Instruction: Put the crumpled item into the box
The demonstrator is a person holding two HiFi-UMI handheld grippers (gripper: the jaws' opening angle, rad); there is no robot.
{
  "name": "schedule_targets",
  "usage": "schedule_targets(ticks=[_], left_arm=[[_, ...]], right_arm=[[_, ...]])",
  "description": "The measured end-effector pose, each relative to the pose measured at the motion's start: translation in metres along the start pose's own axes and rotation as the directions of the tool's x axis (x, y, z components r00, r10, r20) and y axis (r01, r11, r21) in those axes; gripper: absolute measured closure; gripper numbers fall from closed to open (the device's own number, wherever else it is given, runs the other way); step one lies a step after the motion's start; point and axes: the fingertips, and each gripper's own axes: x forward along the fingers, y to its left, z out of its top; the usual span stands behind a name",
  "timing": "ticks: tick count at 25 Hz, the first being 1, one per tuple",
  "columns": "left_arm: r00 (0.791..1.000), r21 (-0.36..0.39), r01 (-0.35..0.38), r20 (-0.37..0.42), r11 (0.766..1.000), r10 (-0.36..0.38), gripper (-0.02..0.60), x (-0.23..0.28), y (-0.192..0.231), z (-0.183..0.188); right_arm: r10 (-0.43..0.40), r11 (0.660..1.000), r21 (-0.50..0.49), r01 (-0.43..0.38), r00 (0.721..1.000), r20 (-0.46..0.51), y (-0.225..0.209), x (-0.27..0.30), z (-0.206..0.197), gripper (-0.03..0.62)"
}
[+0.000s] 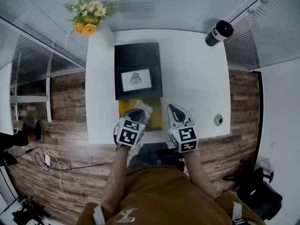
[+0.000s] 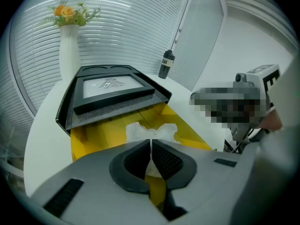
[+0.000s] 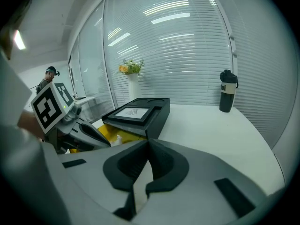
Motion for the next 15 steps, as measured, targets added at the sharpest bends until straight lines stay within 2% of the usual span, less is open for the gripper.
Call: schedule_targets(ticks=[7,15], left_arm=[[1.000,0.001,0.010,0.002,1.000,-0.010,0.548,-0.001,-0.003,0.001],[0.998,-0.032,0.038,0.046,0.999,-0.036,0.531,-0.007,-0.008,0.007]], right_arm=[[0.001,1.000,0.009,-0.001,1.000,0.007,-0.001,-0.002,0.000,0.582],[-0.004,1.000,0.003,0.004,0.999,0.036,0.001,-0.011,0.009,0.582]])
